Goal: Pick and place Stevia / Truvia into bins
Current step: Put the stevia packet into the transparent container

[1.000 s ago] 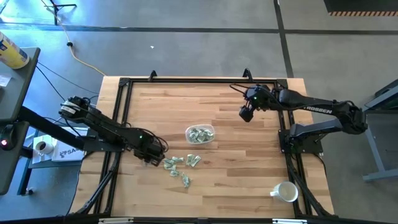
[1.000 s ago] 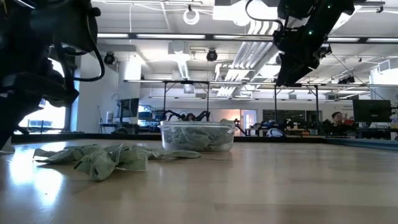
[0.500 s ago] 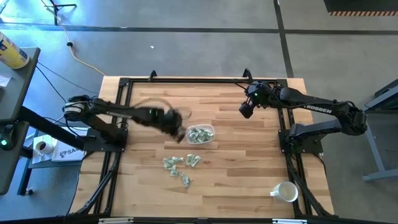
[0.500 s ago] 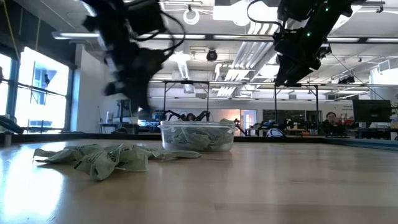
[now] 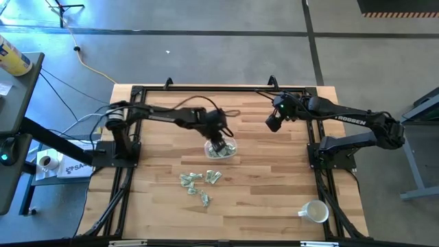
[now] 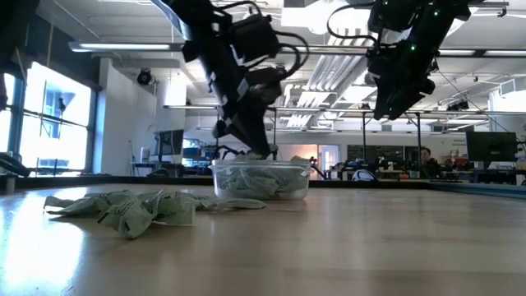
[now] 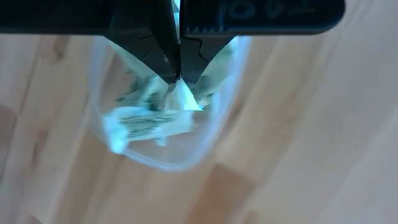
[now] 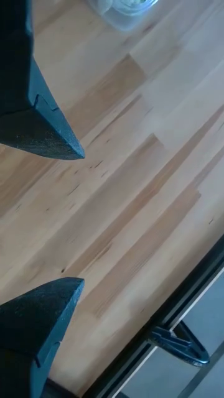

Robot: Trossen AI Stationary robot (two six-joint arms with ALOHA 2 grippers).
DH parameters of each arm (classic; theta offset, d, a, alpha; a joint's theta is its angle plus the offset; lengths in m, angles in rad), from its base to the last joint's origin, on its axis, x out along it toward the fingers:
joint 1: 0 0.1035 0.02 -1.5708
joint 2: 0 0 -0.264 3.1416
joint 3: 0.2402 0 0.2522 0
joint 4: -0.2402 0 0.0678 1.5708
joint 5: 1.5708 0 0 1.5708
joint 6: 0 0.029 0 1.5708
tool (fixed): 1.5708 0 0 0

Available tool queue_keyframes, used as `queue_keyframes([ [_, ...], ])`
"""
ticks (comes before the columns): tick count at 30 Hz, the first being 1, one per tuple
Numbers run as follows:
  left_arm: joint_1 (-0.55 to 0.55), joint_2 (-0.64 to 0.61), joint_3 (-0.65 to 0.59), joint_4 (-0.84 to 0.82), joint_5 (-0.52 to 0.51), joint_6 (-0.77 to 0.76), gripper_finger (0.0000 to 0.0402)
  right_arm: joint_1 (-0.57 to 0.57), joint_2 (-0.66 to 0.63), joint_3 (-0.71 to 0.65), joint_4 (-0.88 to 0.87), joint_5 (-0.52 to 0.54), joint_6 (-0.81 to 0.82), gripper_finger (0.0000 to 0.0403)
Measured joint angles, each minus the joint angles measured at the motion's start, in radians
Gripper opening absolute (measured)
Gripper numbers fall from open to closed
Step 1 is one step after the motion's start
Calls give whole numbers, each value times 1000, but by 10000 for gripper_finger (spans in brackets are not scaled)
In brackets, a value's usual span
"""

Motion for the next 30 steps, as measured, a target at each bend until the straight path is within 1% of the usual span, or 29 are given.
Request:
queue_keyframes([
  [5,-39,85,74,-20,-15,88,33,0,0,0,-1,17,0,314],
  [8,-50,115,107,-14,-34,127,34,0,0,0,0,18,-2,314],
  [11,-56,121,116,-21,-68,198,42,1,0,0,0,18,-3,314],
  [13,-64,121,120,-7,-108,236,58,1,0,0,1,17,-3,314],
  [15,-72,116,120,-28,-134,252,83,1,0,0,0,18,-3,314],
  [18,-83,104,120,-53,-139,253,126,1,0,0,-1,18,-4,314],
  [20,-92,90,129,-121,-138,252,155,1,0,0,-3,18,-7,314],
  [22,-105,89,162,-192,-140,253,181,2,0,0,-4,18,-8,314],
  [24,-119,72,198,-316,-143,253,202,2,0,0,-5,18,-8,314],
  [27,-156,52,248,-486,-212,234,217,2,0,0,-1,20,-31,314],
  [29,-190,30,244,-623,-250,197,218,2,0,0,2,19,-42,314],
  [30,-209,19,240,-637,-255,167,216,2,0,0,4,19,-50,314],
])
